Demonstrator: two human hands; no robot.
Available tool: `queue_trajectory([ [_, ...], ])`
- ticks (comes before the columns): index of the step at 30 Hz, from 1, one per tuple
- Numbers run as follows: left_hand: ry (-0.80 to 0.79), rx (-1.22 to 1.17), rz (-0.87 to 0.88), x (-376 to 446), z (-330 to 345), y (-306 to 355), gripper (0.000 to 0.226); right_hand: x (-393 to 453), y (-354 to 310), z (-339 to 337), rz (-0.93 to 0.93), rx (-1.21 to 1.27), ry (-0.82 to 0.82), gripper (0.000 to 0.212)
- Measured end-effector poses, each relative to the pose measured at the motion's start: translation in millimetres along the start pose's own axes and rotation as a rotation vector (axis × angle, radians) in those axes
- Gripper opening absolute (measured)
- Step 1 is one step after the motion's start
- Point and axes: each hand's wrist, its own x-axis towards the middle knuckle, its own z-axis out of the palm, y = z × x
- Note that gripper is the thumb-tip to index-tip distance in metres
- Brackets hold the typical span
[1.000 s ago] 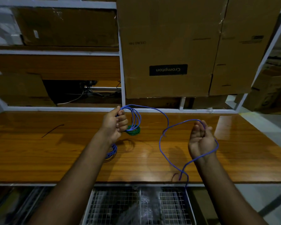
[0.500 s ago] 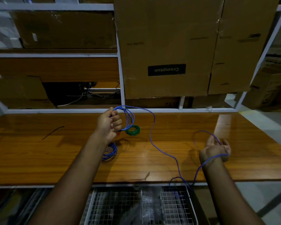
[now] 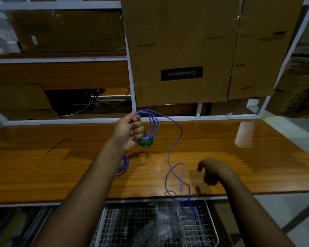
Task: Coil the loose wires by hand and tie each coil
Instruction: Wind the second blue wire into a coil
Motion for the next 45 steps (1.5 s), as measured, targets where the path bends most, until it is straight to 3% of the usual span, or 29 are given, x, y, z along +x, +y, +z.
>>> queue_trajectory([
  [2, -0.035, 0.013, -0.025, -1, 2, -1, 0.041, -3, -10, -8, -0.129, 0.046, 0.280, 0.039],
  [4, -0.081, 0.022, -0.055, -4, 6, -4, 0.041, -10, -23, -11, -0.366, 0.522, 0.501, 0.029],
  [5, -0.106, 0.023, -0.069, -5, 8, -6, 0.041, -17, -32, -14, -0.462, 0.803, 0.475, 0.031],
  [7, -0.137, 0.007, -0.093, -5, 13, -11, 0.041, -32, -49, -23, -0.600, 1.141, 0.257, 0.039],
  [10, -0.141, -0.062, -0.101, -5, 15, -11, 0.045, -41, -59, -25, -0.726, 1.185, 0.001, 0.030],
  [15, -0.113, -0.152, -0.067, -9, 9, -1, 0.048, -27, -36, 2, -0.767, 1.331, -0.442, 0.022],
  [17, -0.106, -0.199, -0.064, -10, 5, -2, 0.049, -24, -36, 8, -0.742, 1.295, -0.395, 0.013],
  [20, -0.089, -0.255, -0.046, -8, 2, -4, 0.047, -23, -52, 16, -0.610, 1.292, -0.185, 0.009],
  [23, -0.086, -0.206, -0.011, -6, 3, -5, 0.044, -27, -71, 24, -0.413, 1.227, 0.160, 0.009],
  [25, -0.082, -0.154, -0.008, -6, 2, -7, 0.042, -38, -80, 23, -0.363, 0.851, 0.437, 0.015],
  [27, -0.076, -0.115, -0.011, -4, 2, -11, 0.043, -56, -88, 17, -0.409, 0.387, 0.550, 0.019],
  [30, -0.061, -0.097, -0.007, -2, 2, -16, 0.044, -86, -102, -1, -0.538, -0.039, 0.466, 0.017],
  [32, -0.055, -0.087, -0.014, -2, 3, -18, 0.044, -104, -110, -15, -0.703, -0.189, 0.434, 0.037],
  [36, -0.034, -0.069, -0.024, -7, 8, -22, 0.044, -126, -110, -48, -0.983, -0.043, 0.729, 0.049],
  [40, -0.031, 0.005, -0.011, -13, 17, -20, 0.042, -119, -109, -62, -0.943, 0.121, 0.862, 0.022],
  [43, -0.004, 0.136, 0.004, -19, 24, -22, 0.043, -110, -114, -72, -0.971, 0.053, 1.047, 0.014],
  [45, 0.040, 0.188, 0.029, -20, 26, -23, 0.044, -107, -117, -82, -1.027, 0.159, 0.947, 0.010],
])
